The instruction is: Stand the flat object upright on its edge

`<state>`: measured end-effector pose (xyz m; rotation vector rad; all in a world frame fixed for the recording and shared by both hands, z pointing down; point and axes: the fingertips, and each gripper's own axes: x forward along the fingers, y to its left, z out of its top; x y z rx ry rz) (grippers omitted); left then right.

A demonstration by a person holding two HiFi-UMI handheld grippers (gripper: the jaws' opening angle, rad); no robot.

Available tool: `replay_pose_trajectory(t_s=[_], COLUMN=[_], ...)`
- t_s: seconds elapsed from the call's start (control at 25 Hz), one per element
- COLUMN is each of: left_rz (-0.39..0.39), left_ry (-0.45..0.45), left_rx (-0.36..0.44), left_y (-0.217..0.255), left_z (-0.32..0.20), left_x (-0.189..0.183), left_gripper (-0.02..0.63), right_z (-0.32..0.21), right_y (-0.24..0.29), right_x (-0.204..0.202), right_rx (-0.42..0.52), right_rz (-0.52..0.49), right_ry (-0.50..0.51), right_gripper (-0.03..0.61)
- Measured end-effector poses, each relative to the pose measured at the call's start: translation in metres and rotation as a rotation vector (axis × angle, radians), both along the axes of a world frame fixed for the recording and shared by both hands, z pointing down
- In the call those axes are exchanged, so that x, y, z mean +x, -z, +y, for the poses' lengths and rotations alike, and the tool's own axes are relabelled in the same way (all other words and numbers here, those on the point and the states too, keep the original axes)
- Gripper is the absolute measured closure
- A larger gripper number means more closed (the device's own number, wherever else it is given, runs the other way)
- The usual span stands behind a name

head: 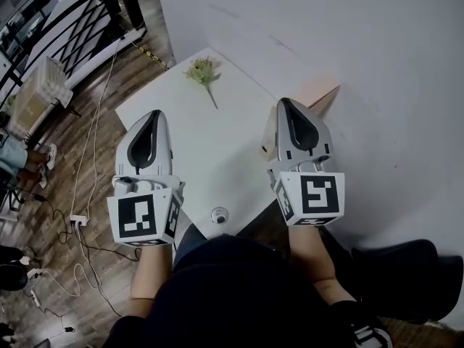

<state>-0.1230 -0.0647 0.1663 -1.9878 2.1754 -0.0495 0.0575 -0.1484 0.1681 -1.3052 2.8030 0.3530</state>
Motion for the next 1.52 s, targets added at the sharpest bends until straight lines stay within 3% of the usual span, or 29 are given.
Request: replay_pose_trajectory(t_s=[1.52], left_rz=[-0.019], left_ry=[-0.020], left_rx=[0.025], left_y=[0.003], left_z=[0.001], left_x=[0.017], left_gripper=[0.603], right_z=[-0.002], right_y=[-0.016], right_x=[0.017], right_rx=[-0.025], right_rz=[-0.014], right_ry=[-0.022], right_gripper=[0.566])
